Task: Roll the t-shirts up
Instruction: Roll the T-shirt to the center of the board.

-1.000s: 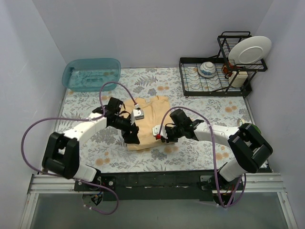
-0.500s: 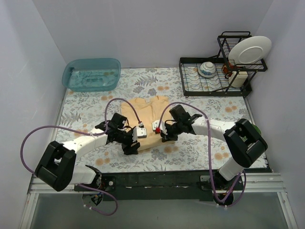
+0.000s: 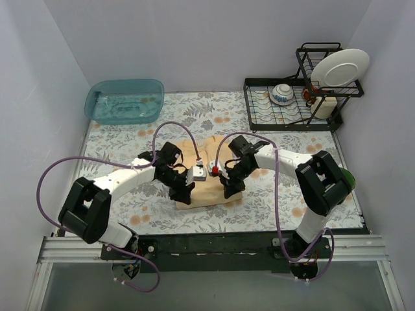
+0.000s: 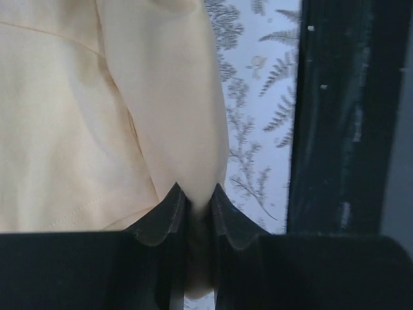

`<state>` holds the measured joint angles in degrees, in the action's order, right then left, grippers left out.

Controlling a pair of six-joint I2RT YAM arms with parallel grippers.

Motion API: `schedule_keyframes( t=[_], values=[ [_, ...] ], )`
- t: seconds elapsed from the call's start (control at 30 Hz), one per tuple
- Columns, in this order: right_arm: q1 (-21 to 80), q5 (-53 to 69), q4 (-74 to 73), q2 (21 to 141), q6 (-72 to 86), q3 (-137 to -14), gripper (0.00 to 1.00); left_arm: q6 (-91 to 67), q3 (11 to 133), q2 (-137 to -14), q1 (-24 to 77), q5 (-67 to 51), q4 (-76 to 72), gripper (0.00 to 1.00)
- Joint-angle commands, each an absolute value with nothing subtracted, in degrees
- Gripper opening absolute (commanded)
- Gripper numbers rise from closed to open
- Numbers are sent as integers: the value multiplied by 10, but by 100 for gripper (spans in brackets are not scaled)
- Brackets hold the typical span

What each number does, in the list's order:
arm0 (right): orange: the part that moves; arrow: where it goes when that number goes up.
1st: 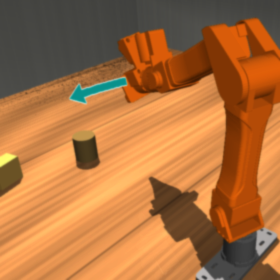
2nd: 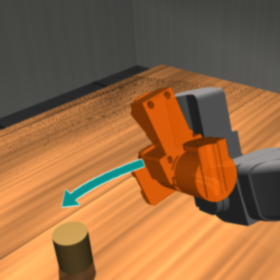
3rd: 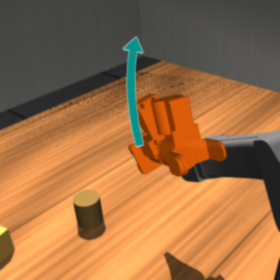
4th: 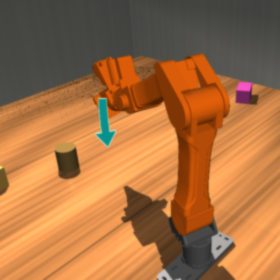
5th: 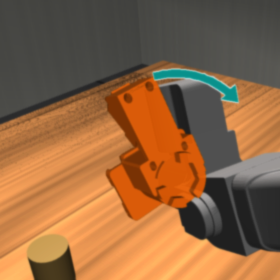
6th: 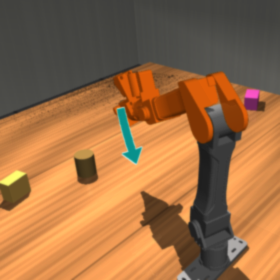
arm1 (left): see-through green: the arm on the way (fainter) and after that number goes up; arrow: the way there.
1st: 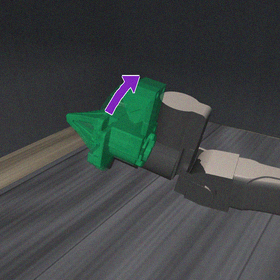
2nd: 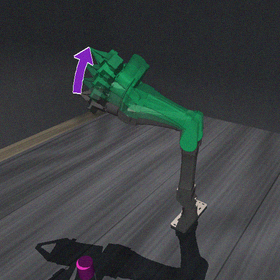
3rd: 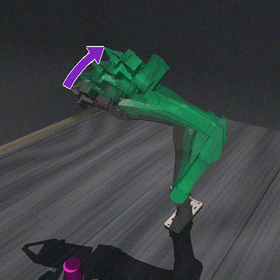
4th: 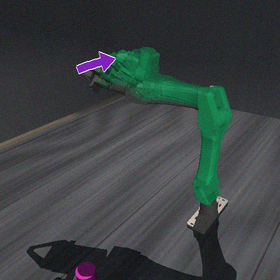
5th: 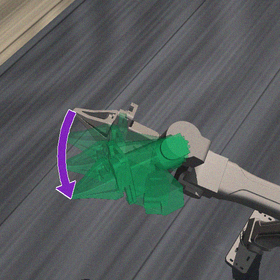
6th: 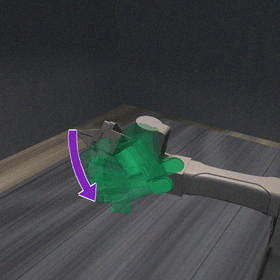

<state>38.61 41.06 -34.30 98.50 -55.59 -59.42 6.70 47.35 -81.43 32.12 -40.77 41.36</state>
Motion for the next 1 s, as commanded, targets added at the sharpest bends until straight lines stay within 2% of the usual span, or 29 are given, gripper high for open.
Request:
schedule_keyframes(
  t=[0.0, 0.13, 0.23, 0.5, 0.7, 0.8, 0.9, 0.97],
  values=[
    [374, 496, -597, 1021, -640, -645, 1, 114, 554, -877, 302, -554, 658, 0],
    [360, 530, -695, 1067, -696, -699, 1, 128, 611, -926, 292, -637, 746, 0],
    [335, 556, -747, 1115, -720, -741, 1, 132, 607, -943, 287, -624, 738, 0],
    [325, 548, -751, 1208, -694, -844, 1, 164, 599, -1030, 245, -566, 720, 1],
    [325, 523, -751, 1266, -693, -877, 1, 168, 610, -1081, 222, -534, 700, 3],
    [325, 514, -751, 1287, -700, -874, 1, 161, 613, -1091, 212, -514, 687, 13],
    [325, 512, -751, 1310, -694, -883, 1, 134, 614, -1072, 197, -492, 662, 31],
    [325, 508, -750, 1330, -677, -903, 1, 107, 614, -1022, 183, -462, 631, 38]
  ],
)
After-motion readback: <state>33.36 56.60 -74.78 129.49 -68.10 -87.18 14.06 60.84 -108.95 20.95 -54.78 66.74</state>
